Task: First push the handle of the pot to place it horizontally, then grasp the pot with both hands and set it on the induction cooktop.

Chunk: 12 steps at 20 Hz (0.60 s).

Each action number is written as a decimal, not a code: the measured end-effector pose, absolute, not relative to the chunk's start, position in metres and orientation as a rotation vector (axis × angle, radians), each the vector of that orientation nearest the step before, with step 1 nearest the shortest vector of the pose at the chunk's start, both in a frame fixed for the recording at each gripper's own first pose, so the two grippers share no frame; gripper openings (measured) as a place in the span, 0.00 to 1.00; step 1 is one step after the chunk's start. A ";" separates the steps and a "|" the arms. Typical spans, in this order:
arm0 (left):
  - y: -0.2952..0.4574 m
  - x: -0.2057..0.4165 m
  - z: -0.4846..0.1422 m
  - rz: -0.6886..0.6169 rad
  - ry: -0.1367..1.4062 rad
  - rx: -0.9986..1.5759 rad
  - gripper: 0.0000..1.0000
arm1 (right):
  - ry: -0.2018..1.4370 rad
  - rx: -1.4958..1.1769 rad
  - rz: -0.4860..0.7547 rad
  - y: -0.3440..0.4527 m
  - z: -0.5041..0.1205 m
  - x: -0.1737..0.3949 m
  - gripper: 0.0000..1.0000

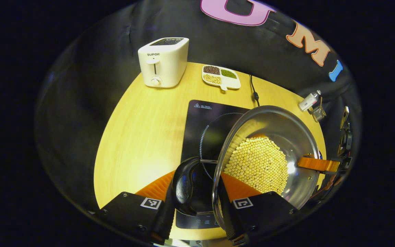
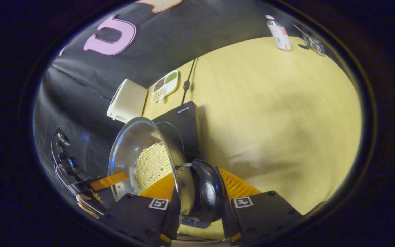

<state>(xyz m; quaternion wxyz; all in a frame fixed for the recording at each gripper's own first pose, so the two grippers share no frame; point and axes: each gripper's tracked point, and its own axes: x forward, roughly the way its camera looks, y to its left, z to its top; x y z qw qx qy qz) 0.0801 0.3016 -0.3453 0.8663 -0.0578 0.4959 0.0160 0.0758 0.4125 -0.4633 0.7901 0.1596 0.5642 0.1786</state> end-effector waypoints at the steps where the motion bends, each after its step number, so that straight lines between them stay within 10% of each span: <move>1: 0.307 0.086 -0.345 0.032 1.024 -0.107 0.61 | 1.197 0.346 0.387 0.419 -0.466 0.081 0.46; 12: 0.326 0.111 -0.354 0.011 0.981 -0.092 0.60 | 1.147 0.334 0.357 0.440 -0.475 0.103 0.53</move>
